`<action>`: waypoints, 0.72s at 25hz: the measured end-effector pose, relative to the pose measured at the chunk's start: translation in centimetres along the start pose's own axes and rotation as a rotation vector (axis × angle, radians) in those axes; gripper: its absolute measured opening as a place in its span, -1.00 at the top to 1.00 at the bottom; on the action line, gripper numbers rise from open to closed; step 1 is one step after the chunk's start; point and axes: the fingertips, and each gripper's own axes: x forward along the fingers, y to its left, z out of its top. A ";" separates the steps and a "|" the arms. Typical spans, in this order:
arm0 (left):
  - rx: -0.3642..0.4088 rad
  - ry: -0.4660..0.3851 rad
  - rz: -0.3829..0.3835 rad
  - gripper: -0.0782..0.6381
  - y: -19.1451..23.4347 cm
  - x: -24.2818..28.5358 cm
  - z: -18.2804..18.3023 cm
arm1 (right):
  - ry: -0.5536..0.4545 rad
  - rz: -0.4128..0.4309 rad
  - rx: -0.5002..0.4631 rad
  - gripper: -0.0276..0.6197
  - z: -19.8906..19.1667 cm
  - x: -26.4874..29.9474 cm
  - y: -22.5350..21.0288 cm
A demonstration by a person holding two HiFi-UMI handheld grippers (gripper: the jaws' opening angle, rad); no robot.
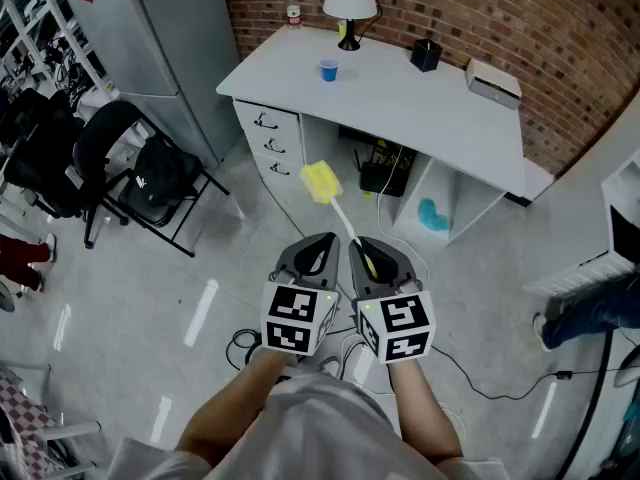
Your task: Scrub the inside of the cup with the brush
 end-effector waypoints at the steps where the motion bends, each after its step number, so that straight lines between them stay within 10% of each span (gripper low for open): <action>1: 0.000 0.001 0.001 0.76 0.0 -0.1 -0.1 | 0.002 0.000 0.001 0.84 -0.1 -0.1 0.0; 18: -0.047 0.014 -0.001 0.76 4.9 3.9 0.3 | 0.037 -0.004 0.008 0.83 0.3 6.1 -1.3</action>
